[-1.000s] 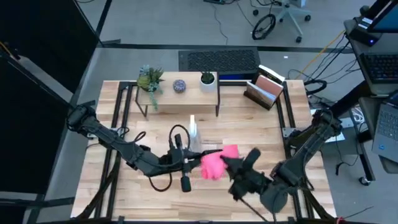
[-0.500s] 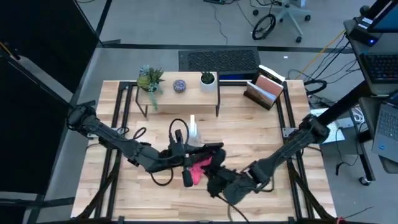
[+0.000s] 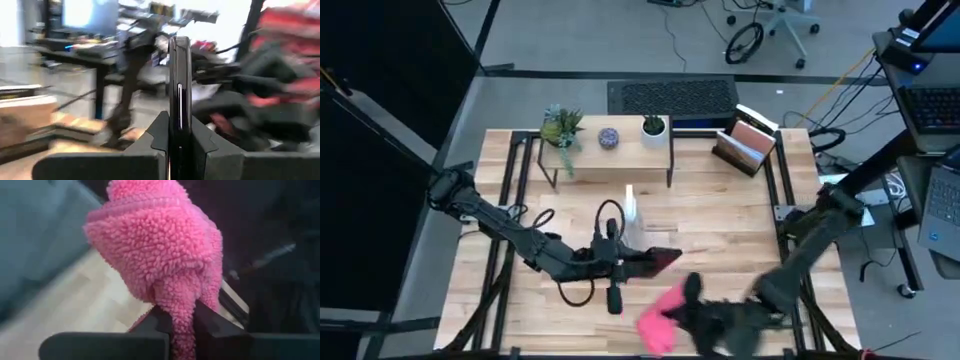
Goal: Apply microfiber cloth
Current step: Wipe the back of the cellphone using the pink microfiber cloth
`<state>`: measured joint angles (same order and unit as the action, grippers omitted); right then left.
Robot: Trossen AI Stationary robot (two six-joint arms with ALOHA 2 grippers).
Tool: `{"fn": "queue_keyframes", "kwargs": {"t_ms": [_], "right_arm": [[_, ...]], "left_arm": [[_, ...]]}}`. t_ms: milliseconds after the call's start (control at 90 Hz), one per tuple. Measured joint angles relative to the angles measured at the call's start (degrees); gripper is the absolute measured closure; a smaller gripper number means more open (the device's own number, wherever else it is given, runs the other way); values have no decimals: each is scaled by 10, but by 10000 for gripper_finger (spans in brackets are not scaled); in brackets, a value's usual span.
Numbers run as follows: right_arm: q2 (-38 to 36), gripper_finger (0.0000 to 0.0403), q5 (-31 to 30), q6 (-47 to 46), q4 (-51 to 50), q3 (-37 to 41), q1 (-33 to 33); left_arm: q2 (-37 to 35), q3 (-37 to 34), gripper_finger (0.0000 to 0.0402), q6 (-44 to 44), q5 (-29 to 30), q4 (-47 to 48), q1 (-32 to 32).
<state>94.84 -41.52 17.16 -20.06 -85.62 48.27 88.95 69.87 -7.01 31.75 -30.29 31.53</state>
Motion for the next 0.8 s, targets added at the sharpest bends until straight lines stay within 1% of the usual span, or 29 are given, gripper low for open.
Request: {"fn": "queue_keyframes", "kwargs": {"t_ms": [144, 256, 344, 422, 600, 644, 689, 800], "right_arm": [[-77, 394, -5, -87, -49, -1, 63], [-115, 394, 0, -159, -106, -1, 112], [-129, 394, -10, -206, -142, -1, 142], [-131, 394, -34, -238, -165, -1, 162], [-127, 394, -67, -301, -221, -1, 175], [-125, 394, -68, -317, -237, -1, 174], [-123, 394, -67, -335, -249, -1, 173], [-119, 394, -68, -384, -280, -1, 173]], "left_arm": [[-1, 0, 391, -17, -3, -61, 9], [-1, 0, 391, -15, -15, -87, 17], [-1, 0, 391, -15, -33, -103, 20], [-1, 0, 391, -13, -39, -103, 21], [-1, 0, 391, -10, -39, -95, 20], [-1, 0, 391, 4, -34, -87, 20], [-2, 0, 391, 22, -12, -62, 20], [-2, 1, 391, 72, 55, 58, 24]]}}
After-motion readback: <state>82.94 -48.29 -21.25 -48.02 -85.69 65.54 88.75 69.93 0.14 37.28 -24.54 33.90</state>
